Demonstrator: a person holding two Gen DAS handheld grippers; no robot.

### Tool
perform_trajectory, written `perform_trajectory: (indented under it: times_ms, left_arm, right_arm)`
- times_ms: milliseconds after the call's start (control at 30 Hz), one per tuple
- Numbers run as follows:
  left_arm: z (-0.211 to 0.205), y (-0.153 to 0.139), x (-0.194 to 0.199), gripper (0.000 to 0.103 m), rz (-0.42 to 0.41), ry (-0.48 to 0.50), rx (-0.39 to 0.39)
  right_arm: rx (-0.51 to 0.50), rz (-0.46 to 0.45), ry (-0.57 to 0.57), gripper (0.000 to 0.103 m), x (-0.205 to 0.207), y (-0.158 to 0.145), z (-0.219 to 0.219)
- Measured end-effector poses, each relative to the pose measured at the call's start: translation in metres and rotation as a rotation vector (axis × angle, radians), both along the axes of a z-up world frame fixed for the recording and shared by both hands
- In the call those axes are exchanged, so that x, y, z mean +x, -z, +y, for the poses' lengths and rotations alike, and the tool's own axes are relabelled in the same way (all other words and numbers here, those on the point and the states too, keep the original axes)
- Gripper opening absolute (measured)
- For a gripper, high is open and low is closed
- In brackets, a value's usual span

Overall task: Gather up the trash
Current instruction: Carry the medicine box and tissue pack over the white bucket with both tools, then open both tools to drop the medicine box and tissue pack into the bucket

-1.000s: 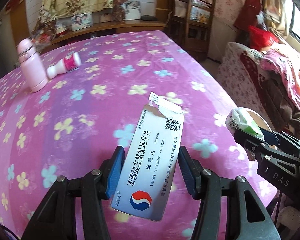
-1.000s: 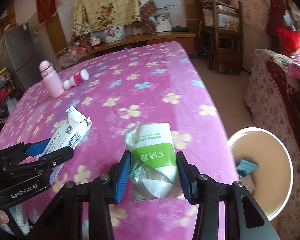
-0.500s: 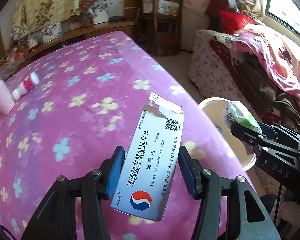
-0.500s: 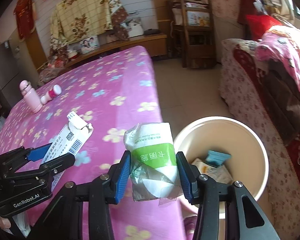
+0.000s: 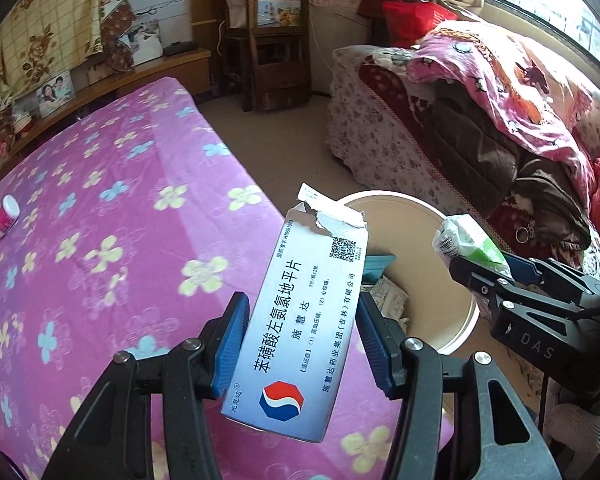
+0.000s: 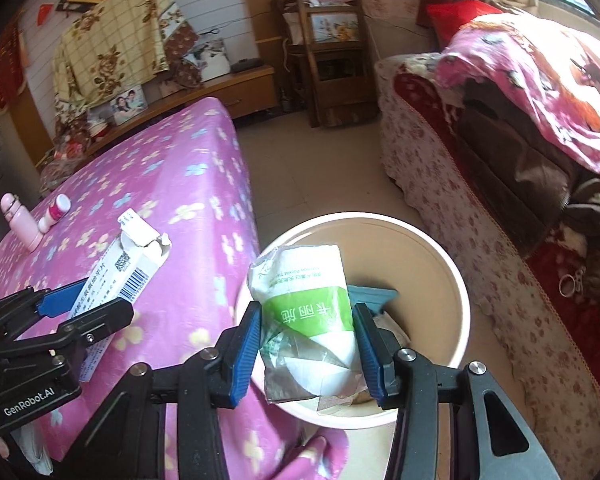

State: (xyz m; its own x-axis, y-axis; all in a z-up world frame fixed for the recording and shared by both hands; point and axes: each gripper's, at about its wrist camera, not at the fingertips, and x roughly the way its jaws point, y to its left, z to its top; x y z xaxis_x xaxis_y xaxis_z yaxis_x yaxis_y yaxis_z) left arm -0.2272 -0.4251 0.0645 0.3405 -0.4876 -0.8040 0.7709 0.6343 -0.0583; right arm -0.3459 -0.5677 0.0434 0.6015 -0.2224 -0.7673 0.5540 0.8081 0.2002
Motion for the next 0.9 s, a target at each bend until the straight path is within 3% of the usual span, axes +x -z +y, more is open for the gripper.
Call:
perform_trajectory:
  times_ms: [900]
  left_arm:
    - [-0.072, 0.033, -0.011, 0.057, 0.046, 0.067, 0.053]
  right_arm:
    - [0.06, 0.05, 0.089, 0.049, -0.024, 0.044, -0.057]
